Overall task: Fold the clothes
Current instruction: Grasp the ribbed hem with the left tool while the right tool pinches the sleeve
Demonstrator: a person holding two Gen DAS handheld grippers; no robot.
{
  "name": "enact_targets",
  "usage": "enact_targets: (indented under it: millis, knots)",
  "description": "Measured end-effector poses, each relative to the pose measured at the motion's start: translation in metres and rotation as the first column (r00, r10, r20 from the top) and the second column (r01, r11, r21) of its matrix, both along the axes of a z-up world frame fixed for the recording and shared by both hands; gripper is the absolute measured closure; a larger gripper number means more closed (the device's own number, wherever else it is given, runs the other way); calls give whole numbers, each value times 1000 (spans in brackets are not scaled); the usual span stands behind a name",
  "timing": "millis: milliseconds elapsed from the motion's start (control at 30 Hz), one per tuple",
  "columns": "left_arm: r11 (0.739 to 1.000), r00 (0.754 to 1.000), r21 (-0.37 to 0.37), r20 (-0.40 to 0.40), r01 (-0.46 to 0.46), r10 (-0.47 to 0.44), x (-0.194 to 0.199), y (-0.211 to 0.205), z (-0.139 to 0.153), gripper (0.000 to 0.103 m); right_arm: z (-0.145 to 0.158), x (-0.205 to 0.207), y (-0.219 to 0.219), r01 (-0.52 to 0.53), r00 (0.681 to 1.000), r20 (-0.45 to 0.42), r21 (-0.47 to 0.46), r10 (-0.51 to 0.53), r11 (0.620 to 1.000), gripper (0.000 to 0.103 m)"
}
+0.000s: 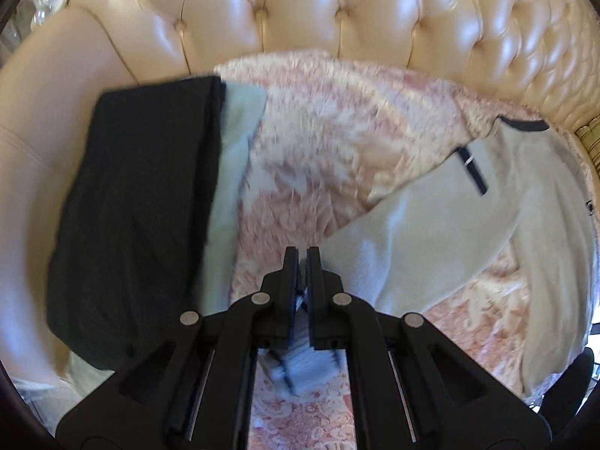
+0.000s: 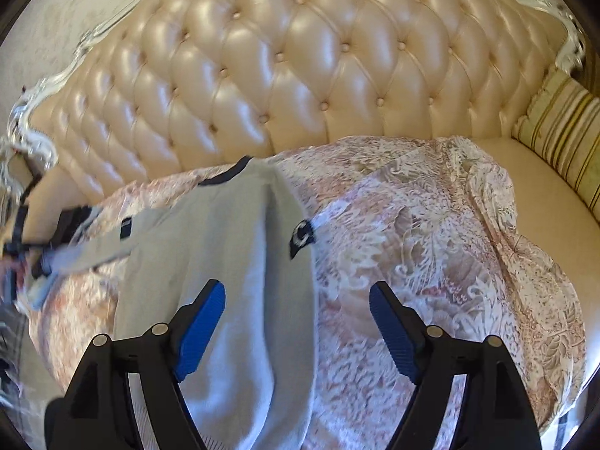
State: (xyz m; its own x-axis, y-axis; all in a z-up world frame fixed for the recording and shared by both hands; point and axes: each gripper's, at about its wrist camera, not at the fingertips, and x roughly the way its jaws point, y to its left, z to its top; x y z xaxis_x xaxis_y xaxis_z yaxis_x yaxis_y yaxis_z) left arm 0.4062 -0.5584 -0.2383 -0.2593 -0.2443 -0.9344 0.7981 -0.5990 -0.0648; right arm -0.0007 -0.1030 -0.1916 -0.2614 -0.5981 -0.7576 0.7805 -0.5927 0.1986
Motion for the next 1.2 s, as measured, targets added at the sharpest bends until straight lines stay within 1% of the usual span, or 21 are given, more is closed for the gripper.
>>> enact_targets:
  millis: [33,100,167,200,233,267,300,400,433,467,500,567,633,700,767,833,867,900,1067,1133,1200]
  knots:
    - [1000,1000,4,-8,-16,16,3,1,-5,97,-2,-6,0,6,1000,13,-4,-6,1000,23]
    - [999,999,4,-26,-31,32,7,3,-5,95,-10,-15,3,12,998,61,-20,-11,1000,23]
    - [999,998,-3,-44,-42,42,12,4,1,94,-19,-20,6,16,994,112,-34,-12,999,23]
    - [999,998,-10,-53,-45,45,14,4,7,90,-24,-20,8,16,991,135,-37,-11,999,23]
    - [999,997,-18,-64,-46,45,16,5,13,86,-29,-17,10,11,988,154,-41,-5,999,23]
    - [999,996,-26,-75,-47,45,19,7,19,70,-33,-14,13,7,985,171,-47,1,999,23]
    - [998,995,-34,-88,-50,47,20,8,26,58,-37,-11,15,3,982,188,-53,7,999,23]
    - [997,990,-56,-134,-54,46,24,12,44,51,-48,-3,22,1,974,225,-50,10,999,24]
    - [997,988,-59,-145,-55,46,25,13,48,50,-52,0,25,-2,971,240,-48,14,999,24]
    - [997,987,-61,-152,-54,44,26,14,52,50,-56,3,27,-8,968,251,-44,18,999,27]
    - [996,985,-64,-166,-54,43,27,17,56,50,-61,7,29,-21,964,263,-32,29,999,38]
    - [997,973,-52,-226,-62,49,33,23,66,50,-69,11,32,-43,957,285,-15,46,999,51]
    - [997,961,-42,-273,-64,50,38,33,75,50,-76,13,34,-49,952,303,-1,47,999,52]
    - [997,949,-36,-313,-62,48,43,44,83,50,-81,13,35,-46,948,317,8,41,999,55]
    - [998,940,-36,-337,-59,43,44,52,88,50,-86,14,36,-45,942,334,20,36,999,56]
    - [997,937,-45,-347,-57,38,44,59,92,50,-87,14,37,-48,940,340,21,38,999,75]
    - [997,936,-49,-351,-56,35,44,63,94,50,-88,14,38,-50,939,342,22,40,998,94]
    - [997,934,-51,-355,-56,34,44,67,95,50,-87,13,38,-55,937,345,19,45,998,99]
    - [997,924,-47,-380,-56,34,43,77,101,50,-89,11,35,-61,930,365,25,48,998,100]
    - [997,922,-52,-387,-48,24,40,80,105,50,-79,8,38,-44,935,353,14,36,999,100]
    - [998,920,-56,-393,-38,13,37,83,109,50,-64,3,42,-22,943,334,-1,21,1000,100]
